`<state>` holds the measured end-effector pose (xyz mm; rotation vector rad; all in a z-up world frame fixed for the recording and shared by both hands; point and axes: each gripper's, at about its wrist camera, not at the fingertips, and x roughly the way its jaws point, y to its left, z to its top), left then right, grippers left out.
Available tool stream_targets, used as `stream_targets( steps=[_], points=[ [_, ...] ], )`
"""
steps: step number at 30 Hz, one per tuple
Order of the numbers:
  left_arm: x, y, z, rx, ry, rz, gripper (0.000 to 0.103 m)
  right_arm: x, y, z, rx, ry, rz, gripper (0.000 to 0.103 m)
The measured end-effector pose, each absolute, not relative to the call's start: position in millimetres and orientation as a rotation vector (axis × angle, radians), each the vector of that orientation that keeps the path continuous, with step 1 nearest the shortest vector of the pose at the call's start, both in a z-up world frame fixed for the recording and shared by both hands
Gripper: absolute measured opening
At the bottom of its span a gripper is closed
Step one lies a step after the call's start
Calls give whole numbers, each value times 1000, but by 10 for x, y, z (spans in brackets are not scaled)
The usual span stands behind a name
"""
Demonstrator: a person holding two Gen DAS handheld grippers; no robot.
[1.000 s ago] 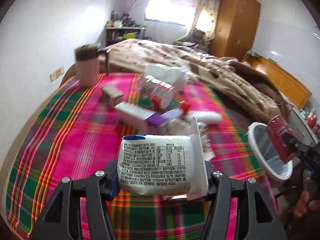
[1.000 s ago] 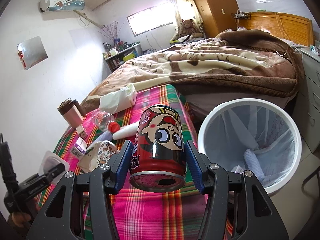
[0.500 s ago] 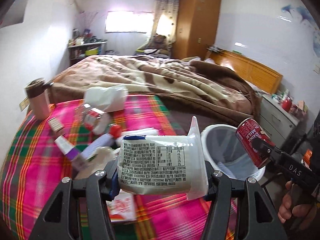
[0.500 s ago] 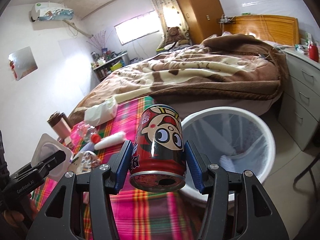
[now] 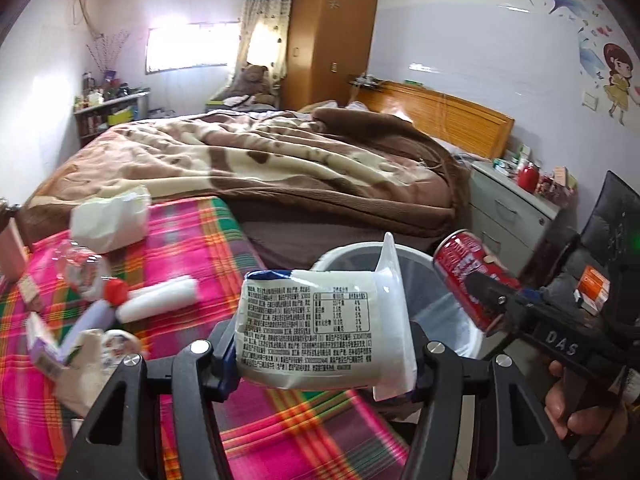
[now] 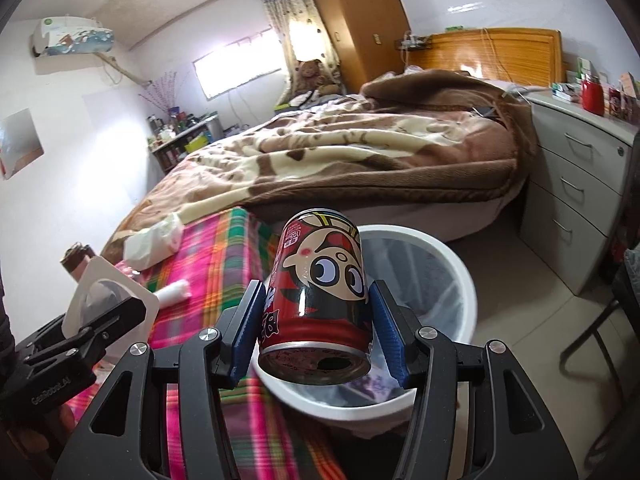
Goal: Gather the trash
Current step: 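Carry the can and cup over the wastebasket and open both tools, then move both open tools back toward the remaining trash on the bed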
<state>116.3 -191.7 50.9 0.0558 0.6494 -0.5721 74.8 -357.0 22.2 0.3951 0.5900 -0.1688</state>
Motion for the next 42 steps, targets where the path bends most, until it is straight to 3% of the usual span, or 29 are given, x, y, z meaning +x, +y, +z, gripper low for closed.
stream_targets(
  steps=[24, 28, 33, 42],
  points=[
    [1334, -2711, 74, 148, 799, -662, 62, 869, -3980, -182, 417, 737, -219, 55],
    [1332, -2696, 68, 144, 798, -658, 76, 871, -4016, -162, 407, 732, -223, 55],
    [1307, -2637, 109, 135, 786, -655, 83, 858, -4010, -157, 411, 728, -230, 56],
    [1276, -2372, 190, 95, 766, -628, 84, 822, -3886, -62, 414, 696, -217, 56]
  ],
)
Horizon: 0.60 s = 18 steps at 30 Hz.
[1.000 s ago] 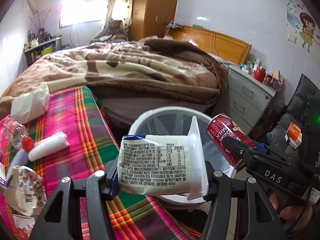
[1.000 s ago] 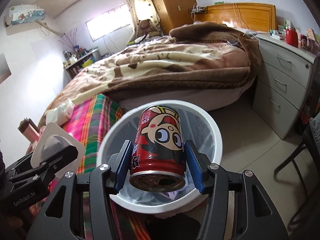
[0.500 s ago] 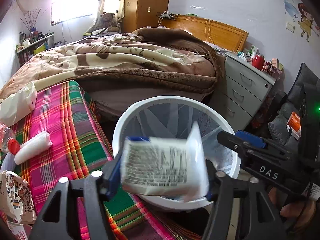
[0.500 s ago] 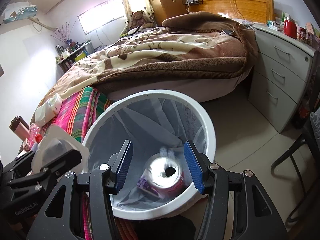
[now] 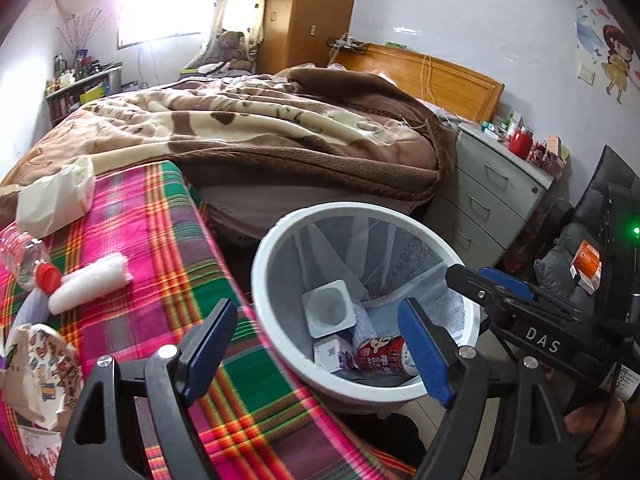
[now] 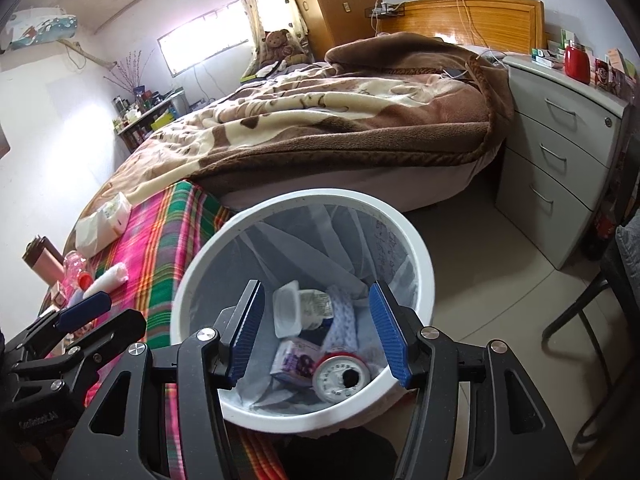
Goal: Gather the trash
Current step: 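Move both open tools back toward the remaining trash on the bed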
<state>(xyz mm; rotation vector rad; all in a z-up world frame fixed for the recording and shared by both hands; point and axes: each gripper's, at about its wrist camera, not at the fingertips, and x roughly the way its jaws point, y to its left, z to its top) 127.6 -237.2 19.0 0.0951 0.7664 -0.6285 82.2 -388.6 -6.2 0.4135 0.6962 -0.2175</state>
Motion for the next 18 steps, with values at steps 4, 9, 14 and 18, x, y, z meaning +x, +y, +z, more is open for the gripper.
stream_targets(
  steps=[4, 9, 14, 18],
  points=[
    [1261, -2208, 234, 82, 755, -606, 84, 810, -3777, -13, 401, 679, -196, 58],
    [1242, -1962, 275, 65, 740, -563, 84, 814, -3605, 40, 381, 661, -156, 61],
    [1230, -1651, 295, 40, 724, -514, 84, 833, -3397, 56, 366, 648, -106, 62],
    [1232, -1363, 307, 20, 712, -456, 85, 856, -3221, 53, 350, 647, -62, 64]
  ],
)
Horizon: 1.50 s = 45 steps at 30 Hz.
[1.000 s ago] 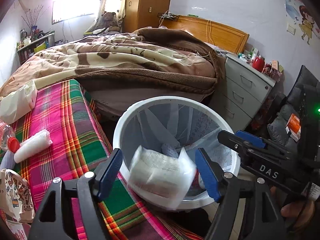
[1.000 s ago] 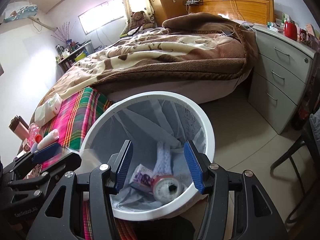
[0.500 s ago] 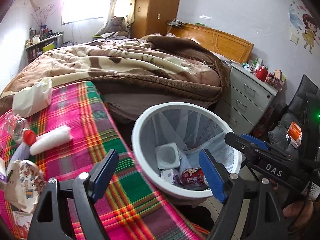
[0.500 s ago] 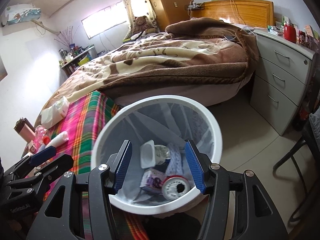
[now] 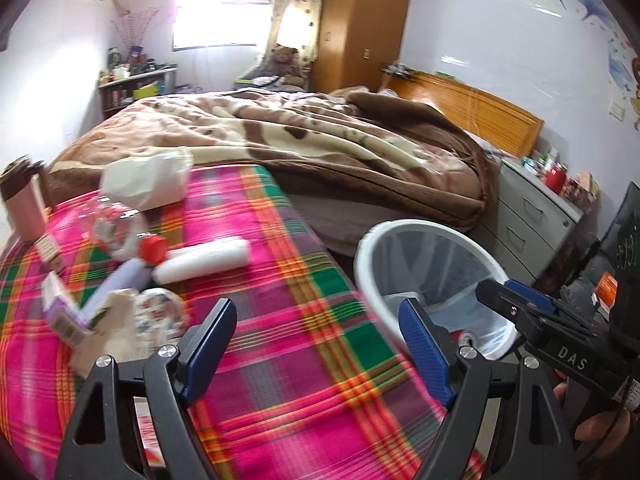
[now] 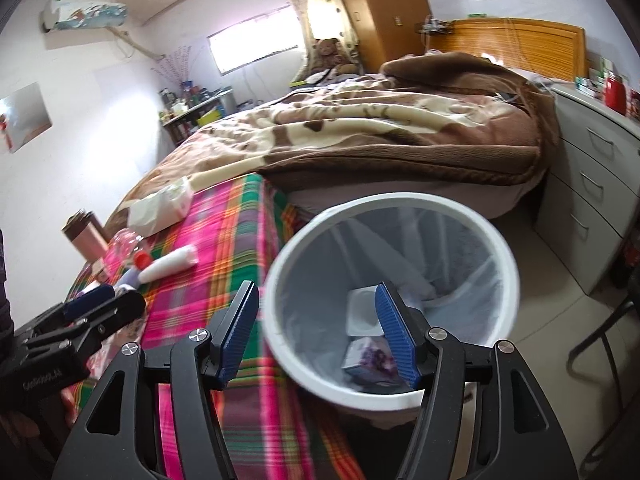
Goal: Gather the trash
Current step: 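Move both open tools back toward the remaining trash on the bed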
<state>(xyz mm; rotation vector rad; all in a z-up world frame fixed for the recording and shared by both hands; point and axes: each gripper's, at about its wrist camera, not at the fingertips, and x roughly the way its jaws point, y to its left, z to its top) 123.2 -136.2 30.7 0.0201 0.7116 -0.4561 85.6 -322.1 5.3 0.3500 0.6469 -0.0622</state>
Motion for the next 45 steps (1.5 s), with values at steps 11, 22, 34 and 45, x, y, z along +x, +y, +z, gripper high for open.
stream_targets(
  steps=[11, 22, 34, 45],
  points=[
    [1233, -508, 279, -35, 700, -288, 85, 955, -2701, 28, 305, 673, 93, 67],
    [1244, 78, 185, -63, 720, -181, 85, 1039, -2172, -60, 245, 725, 219, 67],
    [1532, 272, -25, -42, 784, -157, 85, 1129, -1724, -63, 159, 760, 305, 68],
    [1609, 659, -171, -71, 819, -66, 85, 1211, -1448, -143, 119, 811, 380, 68]
  ],
)
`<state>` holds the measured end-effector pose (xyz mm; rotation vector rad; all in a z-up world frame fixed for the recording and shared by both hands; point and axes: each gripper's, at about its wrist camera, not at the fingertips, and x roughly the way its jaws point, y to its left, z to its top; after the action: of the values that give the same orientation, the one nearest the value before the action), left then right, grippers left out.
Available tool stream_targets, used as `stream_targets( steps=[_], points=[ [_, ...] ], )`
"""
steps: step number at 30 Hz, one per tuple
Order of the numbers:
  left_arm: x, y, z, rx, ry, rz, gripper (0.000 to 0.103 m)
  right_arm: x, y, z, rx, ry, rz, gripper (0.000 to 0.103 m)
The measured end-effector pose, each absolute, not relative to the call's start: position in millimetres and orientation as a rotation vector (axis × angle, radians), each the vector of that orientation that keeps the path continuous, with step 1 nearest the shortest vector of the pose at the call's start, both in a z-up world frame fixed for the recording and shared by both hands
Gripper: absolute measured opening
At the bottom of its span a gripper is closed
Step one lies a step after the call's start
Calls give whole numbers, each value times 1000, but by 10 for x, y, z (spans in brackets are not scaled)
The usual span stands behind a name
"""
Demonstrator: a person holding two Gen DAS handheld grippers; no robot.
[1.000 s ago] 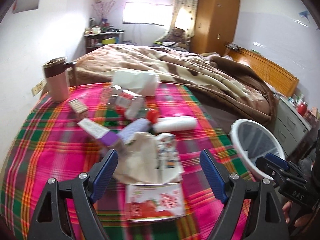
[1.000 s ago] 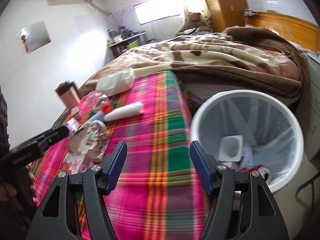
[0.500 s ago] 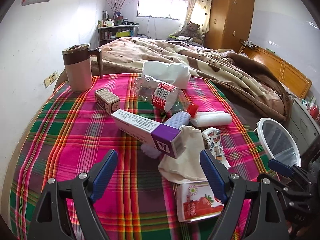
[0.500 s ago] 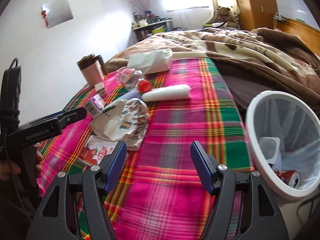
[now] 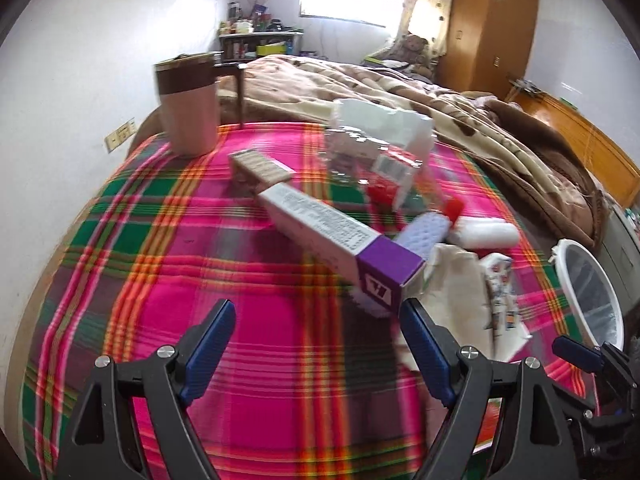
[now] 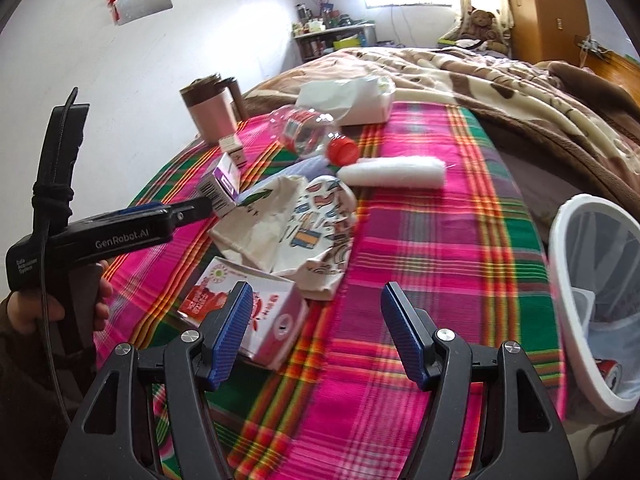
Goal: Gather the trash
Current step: 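Move both open tools back toward the remaining trash on the bed, then grasp the white-purple Fluticasone cream box with the left tool while the right tool grasps the strawberry juice carton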
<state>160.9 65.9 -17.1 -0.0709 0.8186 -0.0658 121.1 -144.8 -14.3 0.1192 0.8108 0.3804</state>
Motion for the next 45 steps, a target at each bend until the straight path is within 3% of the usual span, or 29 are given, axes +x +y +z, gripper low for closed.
stream_targets(
  steps=[10, 23, 30, 45],
  points=[
    [1565, 1080, -157, -137, 814, -8, 85, 1231, -1215, -119, 71, 795, 449, 68],
    [1894, 952, -266, -146, 882, -71, 85, 1277, -1042, -139, -20, 773, 513, 68],
    [2028, 935, -368, -147, 921, -79, 85, 1321, -964, -126, -68, 765, 580, 73],
    [1936, 1034, -375, -94, 946, -74, 86, 1148, -880, -124, -196, 788, 690, 74]
  ],
)
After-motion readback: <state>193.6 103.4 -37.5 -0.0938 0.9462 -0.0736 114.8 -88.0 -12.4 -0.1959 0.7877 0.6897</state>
